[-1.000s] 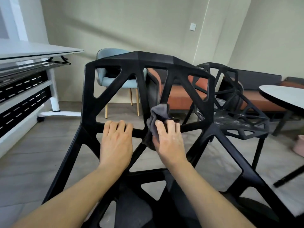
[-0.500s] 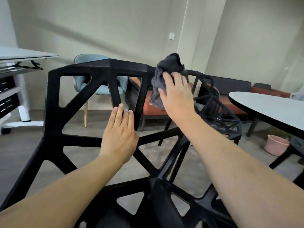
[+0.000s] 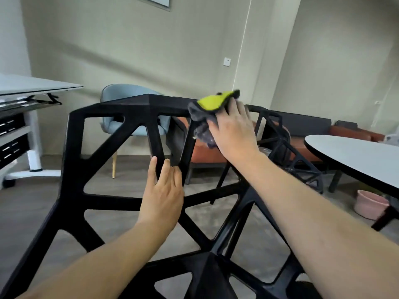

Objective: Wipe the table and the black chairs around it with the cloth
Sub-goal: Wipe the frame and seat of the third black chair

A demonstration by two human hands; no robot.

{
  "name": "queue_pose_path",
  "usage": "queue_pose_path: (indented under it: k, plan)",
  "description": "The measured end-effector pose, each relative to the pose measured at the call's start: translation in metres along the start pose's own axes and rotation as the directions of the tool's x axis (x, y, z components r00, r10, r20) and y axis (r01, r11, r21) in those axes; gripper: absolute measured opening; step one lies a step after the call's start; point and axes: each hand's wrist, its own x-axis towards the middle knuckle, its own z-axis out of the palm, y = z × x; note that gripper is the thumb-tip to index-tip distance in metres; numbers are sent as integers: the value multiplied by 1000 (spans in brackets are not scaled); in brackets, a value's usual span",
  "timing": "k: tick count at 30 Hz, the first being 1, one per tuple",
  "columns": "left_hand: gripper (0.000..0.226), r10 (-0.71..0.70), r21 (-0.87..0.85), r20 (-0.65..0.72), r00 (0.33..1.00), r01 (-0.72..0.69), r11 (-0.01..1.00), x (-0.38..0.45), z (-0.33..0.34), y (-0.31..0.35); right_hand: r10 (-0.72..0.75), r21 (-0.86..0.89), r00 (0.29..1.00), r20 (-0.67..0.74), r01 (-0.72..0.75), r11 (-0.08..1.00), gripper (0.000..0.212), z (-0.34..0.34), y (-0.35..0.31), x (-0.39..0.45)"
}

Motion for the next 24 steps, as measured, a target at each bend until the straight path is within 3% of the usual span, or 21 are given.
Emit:
queue_pose_path:
  k: [3, 5, 11, 14, 16, 21, 24]
  plan:
    - [51, -32, -18, 8, 999, 32, 999, 1, -4, 0, -89, 188, 973, 212, 48, 981, 47, 7, -17, 41]
    - [51, -40, -33, 7, 999, 40, 999, 3, -4, 2, -53, 215, 970, 237, 1, 977, 53, 15, -18, 32]
    - [45, -51, -59, -22, 998, 50, 997, 5, 1, 1, 201, -32, 971, 130, -198, 980, 57, 10, 32, -33]
    - [46, -67, -72, -56, 996, 63, 995, 4, 1, 4, 358, -13, 911, 204, -363, 932, 52, 3, 52, -83]
    - [50, -90, -79, -79, 993, 83, 993, 4, 1, 5, 398, -54, 880, 259, -398, 916, 45, -2, 45, -126]
    - [62, -90, -35, -91, 992, 87, 996, 3, 2, 4, 281, -335, 934, 219, -198, 921, 32, -4, 27, -177]
    - [56, -79, -36, -79, 994, 76, 996, 5, 0, 1, 143, -318, 968, 206, -72, 945, 34, 2, 14, -195]
